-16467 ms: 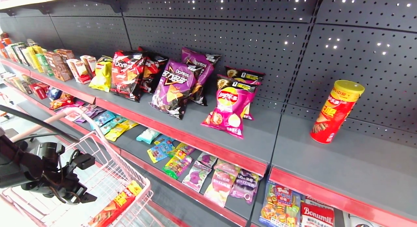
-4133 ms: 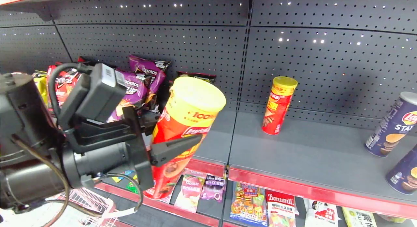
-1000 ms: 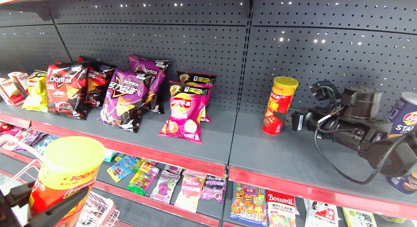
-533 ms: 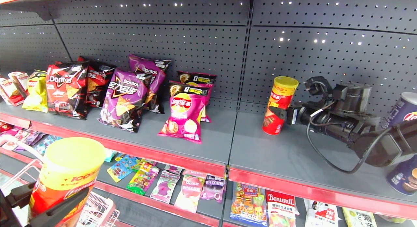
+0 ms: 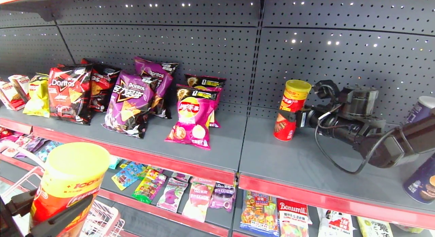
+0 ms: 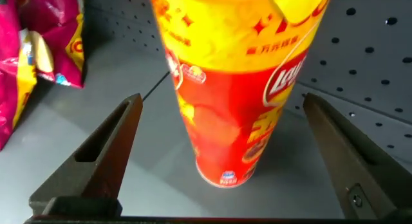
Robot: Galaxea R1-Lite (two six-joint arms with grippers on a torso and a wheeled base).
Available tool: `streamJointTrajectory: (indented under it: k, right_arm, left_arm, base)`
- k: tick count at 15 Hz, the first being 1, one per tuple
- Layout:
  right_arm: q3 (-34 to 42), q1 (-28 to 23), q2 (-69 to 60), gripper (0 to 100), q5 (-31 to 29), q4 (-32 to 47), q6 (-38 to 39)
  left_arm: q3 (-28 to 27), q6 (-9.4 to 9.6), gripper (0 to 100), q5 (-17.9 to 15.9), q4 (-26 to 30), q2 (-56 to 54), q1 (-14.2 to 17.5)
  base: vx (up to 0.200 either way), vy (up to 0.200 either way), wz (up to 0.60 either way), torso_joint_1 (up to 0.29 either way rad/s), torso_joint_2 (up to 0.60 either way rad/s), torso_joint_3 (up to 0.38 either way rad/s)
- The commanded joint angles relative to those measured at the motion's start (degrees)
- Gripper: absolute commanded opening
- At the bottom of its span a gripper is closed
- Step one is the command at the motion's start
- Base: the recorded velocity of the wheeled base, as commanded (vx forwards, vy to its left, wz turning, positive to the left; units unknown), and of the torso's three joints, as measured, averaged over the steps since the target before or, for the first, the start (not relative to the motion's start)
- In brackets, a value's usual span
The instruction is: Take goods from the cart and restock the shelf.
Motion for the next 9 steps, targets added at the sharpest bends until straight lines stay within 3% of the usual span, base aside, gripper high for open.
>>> streamJointTrajectory:
  k: [1,9]
  right_arm:
    - [-1.07,-0.14,1.01,100,0.04,-0.03,0.03]
    - [-4.05,-0.84,3.39,100,0.04,-0.03,0.03]
  left_arm:
    - [0.07,0.01,0,-0.01,-0.01,0.28,0.01]
    - [0.15,0.01,0,-0.01,-0.01,0.54,0.01]
  base:
    - [0.000,0.000,0.00,0.000,0.00,0.000]
    - [0.000,0.000,0.00,0.000,0.00,0.000]
